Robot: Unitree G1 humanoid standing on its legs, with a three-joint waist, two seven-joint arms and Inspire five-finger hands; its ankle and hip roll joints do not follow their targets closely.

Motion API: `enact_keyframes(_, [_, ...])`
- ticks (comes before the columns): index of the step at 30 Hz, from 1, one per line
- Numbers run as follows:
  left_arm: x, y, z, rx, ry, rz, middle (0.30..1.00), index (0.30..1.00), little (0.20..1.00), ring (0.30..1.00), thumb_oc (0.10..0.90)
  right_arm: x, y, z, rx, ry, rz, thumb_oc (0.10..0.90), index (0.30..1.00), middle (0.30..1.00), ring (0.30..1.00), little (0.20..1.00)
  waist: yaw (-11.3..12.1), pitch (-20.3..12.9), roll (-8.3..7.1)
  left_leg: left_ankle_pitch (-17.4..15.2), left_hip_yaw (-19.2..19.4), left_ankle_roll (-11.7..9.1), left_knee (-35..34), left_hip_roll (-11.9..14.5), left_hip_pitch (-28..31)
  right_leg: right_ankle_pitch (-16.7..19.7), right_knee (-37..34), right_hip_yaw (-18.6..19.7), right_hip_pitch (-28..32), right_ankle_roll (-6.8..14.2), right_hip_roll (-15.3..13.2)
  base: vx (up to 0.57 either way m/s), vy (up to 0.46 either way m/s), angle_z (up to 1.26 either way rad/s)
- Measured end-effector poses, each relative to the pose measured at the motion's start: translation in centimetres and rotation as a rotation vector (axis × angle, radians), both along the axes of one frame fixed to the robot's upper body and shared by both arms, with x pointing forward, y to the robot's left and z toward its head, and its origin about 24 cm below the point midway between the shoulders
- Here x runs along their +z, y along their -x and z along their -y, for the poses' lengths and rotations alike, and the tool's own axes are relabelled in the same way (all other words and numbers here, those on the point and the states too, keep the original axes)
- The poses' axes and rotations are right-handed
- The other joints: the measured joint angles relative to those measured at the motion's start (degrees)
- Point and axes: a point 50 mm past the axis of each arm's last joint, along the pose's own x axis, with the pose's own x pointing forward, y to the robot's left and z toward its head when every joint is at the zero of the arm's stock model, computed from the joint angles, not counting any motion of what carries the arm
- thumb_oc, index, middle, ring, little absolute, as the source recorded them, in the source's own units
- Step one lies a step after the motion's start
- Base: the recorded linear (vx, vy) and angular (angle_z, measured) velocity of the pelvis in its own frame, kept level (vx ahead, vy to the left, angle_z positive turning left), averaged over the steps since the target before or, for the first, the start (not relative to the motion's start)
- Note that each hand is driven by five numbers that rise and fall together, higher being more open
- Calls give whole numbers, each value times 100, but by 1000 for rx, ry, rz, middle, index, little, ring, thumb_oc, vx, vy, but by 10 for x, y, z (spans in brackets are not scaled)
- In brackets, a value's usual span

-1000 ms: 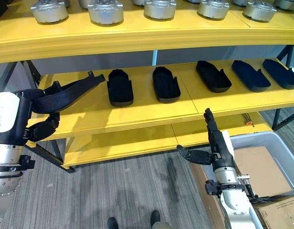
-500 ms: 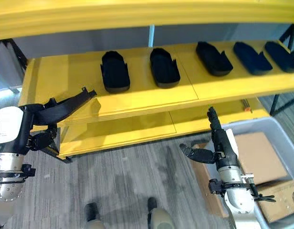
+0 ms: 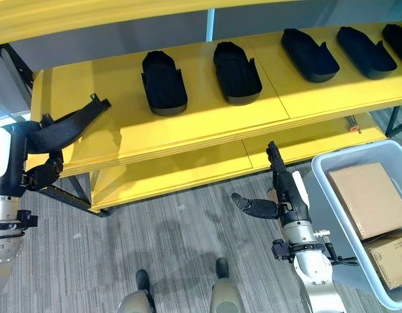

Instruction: Move parts from the plastic box to the shelf.

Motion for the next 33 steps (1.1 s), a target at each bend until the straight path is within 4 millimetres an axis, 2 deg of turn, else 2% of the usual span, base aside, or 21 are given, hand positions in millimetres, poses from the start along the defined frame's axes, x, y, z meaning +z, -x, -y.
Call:
enact_keyframes(10, [10, -2, -2, 11, -63, 26, 300, 300, 300, 300, 400, -1, 0, 0, 4, 2, -6, 900, 1000, 1000, 1000, 1000, 2, 34, -104, -39, -116, -10, 87, 6, -205, 105, -278, -134, 70, 10, 4, 29, 10, 6])
enact_keyframes(14, [18, -13, -13, 57, -192, -17, 300, 300, 300, 300, 400, 2, -2, -1, 15, 3, 3, 900, 1000, 1000, 1000, 1000, 6, 29, -223, -41, -149, -13, 133, 26, -271, 116, -282, -160, 44, -1, 23, -1, -2, 2])
enact_keyframes(22, [13, -21, -31, 162, -220, -66, 300, 300, 300, 300, 400, 2, -2, -2, 25, 3, 2, 900, 1000, 1000, 1000, 1000, -13, 36, -357, -136, -123, -39, 400, 197, -476, 155, -250, -114, -93, -51, 168, -19, -7, -6])
enact_keyframes(24, [17, -33, -31, 168, -236, -70, 300, 300, 300, 300, 400, 2, -3, -3, 33, 6, 1, 900, 1000, 1000, 1000, 1000, 24, 44, -375, -160, -128, -55, 463, 259, -494, 152, -200, -108, -111, -57, 206, -35, -8, -6])
enact_keyframes(27, [26, -46, -28, 166, -274, -64, 300, 300, 300, 300, 400, 5, -7, -7, 62, 2, 12, 900, 1000, 1000, 1000, 1000, -43, 63, -412, -251, -202, -89, 708, 342, -633, 145, -113, -118, -156, -73, 261, -19, -7, -2])
enact_keyframes(29, [34, -58, -23, 157, -348, -71, 300, 300, 300, 300, 400, 8, -11, -9, 84, -10, 20, 900, 1000, 1000, 1000, 1000, -74, 69, -434, -336, -299, -101, 961, 400, -864, 128, 19, -139, -295, -98, 308, -28, -9, 4])
enact_keyframes(33, [39, -75, -11, 121, -380, -72, 300, 300, 300, 300, 400, 7, -16, -14, 128, 6, 4, 900, 1000, 1000, 1000, 1000, -134, 84, -465, -423, -511, -70, 1316, 400, -1216, 67, 228, -256, -462, -89, 295, -22, 7, 14])
